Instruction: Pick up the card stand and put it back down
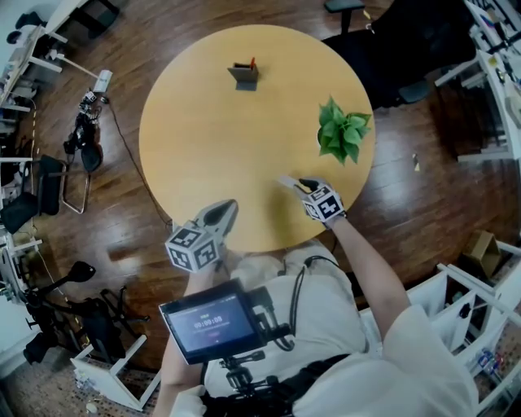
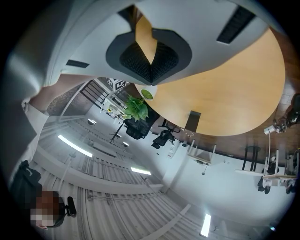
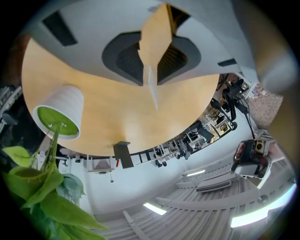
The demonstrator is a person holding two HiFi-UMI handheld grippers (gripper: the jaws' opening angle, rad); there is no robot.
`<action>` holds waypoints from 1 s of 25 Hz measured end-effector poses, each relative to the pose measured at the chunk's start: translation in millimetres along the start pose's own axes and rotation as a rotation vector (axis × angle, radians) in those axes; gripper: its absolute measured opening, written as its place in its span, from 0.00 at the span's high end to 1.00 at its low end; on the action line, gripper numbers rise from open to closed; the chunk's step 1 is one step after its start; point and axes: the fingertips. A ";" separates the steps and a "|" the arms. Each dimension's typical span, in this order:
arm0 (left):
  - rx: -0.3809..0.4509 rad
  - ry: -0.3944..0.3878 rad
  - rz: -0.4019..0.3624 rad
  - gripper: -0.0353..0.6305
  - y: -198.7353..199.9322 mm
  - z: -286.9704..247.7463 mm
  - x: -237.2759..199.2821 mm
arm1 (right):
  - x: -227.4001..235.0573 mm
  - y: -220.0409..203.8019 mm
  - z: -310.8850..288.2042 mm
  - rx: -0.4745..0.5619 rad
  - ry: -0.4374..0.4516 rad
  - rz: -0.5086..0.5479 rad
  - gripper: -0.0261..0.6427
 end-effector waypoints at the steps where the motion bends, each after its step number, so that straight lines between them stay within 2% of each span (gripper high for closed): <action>1: 0.000 0.003 0.002 0.95 -1.3 1.0 -0.2 | 0.5 -1.7 -1.6 -0.004 0.002 -0.001 0.80; 13: 0.011 0.035 0.003 0.95 -0.9 11.5 -3.0 | 2.7 -16.4 -17.1 -0.032 0.021 0.000 0.80; 25: 0.044 0.078 0.004 0.95 6.4 30.8 -7.5 | 5.0 -5.8 -20.8 -0.021 0.022 0.020 0.82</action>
Point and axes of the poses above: the fingertips, and each gripper's own axes: z backward along the fingers, x to its right, y out of its top, and after that the axes turned 6 degrees about -y, right-handed
